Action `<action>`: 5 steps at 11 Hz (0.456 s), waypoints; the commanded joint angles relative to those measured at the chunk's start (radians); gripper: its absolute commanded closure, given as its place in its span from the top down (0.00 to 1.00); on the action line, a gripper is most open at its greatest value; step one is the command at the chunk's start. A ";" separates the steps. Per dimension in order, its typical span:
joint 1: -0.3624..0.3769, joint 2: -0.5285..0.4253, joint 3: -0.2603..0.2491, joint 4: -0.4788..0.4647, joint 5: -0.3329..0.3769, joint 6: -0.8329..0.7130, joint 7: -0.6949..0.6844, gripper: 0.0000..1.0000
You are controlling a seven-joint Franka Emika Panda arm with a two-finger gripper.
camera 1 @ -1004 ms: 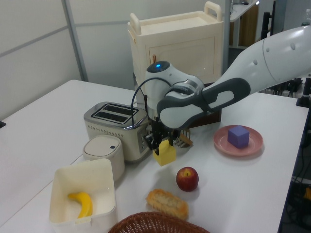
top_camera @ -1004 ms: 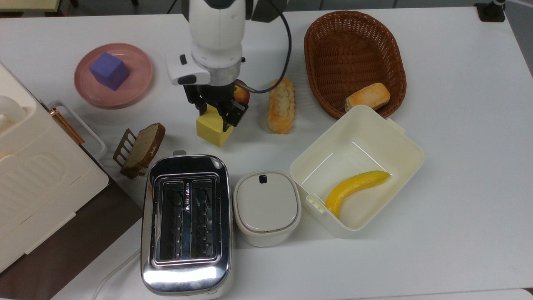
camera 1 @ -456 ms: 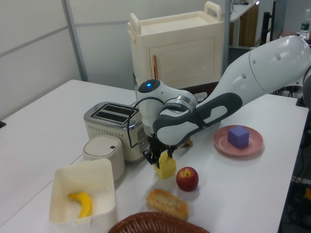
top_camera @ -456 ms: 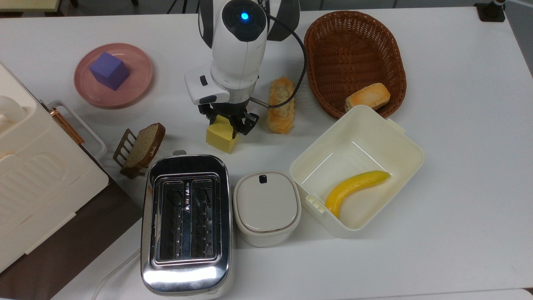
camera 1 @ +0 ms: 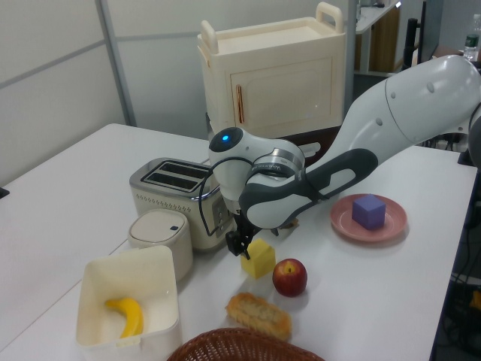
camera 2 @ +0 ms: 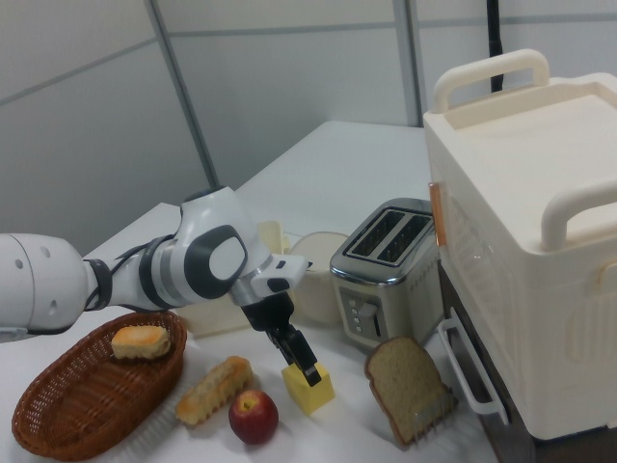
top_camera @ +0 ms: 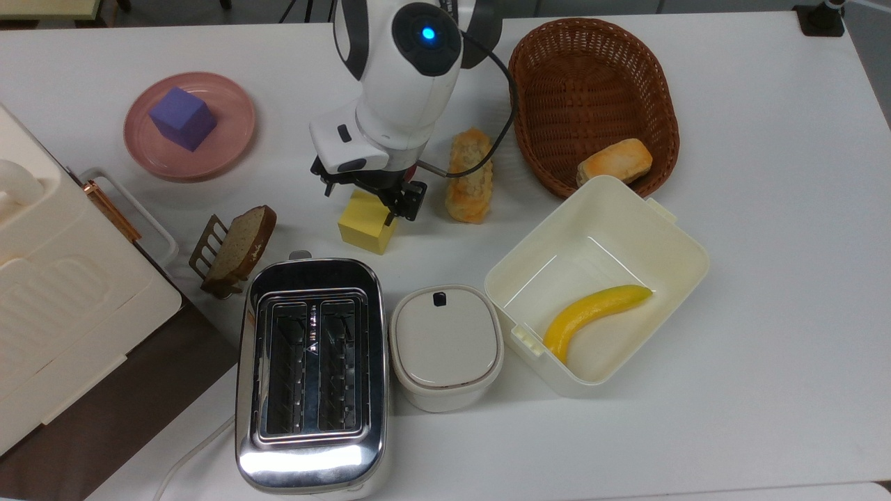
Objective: Put the yellow cube on the table
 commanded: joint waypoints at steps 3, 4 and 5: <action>-0.011 -0.205 0.012 0.007 0.003 -0.258 -0.224 1.00; -0.023 -0.255 0.014 0.008 0.071 -0.275 -0.281 1.00; -0.032 -0.298 0.014 0.005 0.165 -0.283 -0.371 1.00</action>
